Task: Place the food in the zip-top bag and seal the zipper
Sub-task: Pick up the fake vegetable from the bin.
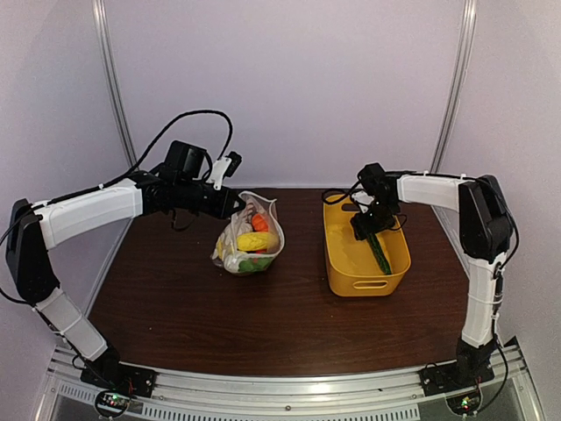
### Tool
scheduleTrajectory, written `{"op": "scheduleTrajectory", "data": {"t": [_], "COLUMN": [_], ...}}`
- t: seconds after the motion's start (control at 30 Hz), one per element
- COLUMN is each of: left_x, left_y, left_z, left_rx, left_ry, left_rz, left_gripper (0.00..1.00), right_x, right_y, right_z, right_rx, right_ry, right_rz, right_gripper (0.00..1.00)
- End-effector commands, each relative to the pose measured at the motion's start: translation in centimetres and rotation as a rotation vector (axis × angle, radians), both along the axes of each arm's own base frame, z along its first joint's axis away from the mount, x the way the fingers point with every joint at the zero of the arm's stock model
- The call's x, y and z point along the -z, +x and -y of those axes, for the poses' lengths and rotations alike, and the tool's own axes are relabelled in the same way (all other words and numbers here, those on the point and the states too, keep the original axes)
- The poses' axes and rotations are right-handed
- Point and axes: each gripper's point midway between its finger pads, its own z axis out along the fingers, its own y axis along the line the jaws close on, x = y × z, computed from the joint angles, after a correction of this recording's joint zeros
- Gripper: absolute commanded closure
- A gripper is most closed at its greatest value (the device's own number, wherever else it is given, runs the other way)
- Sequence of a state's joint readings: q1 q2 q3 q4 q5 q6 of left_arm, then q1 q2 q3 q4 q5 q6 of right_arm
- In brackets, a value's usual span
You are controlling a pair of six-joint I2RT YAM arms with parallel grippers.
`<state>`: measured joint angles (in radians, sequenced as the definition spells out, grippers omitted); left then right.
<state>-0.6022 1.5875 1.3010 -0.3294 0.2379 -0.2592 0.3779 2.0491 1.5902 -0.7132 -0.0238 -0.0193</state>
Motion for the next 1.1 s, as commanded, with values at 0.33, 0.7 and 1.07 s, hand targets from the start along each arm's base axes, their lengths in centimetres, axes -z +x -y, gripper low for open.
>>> {"op": "scheduleTrajectory", "data": {"t": [0.33, 0.7, 1.07], "left_x": [-1.0, -0.8, -0.6], "left_y": [0.3, 0.3, 0.3], "left_z": [0.1, 0.1, 0.3], "left_rx": [0.006, 0.007, 0.016], "left_ry": [-0.016, -0.013, -0.016], "left_rz": [0.049, 0.046, 0.039], "left_gripper": [1.00, 1.00, 1.00], "right_x": [2.0, 2.3, 2.2], "right_y": [1.3, -0.1, -1.2], "right_z": [1.7, -0.1, -0.9], "right_rx": [0.106, 0.039, 0.003], "right_ry": [-0.070, 0.034, 0.077], "right_rz": [0.001, -0.051, -0.074], "right_gripper": [0.31, 0.50, 0.52]}}
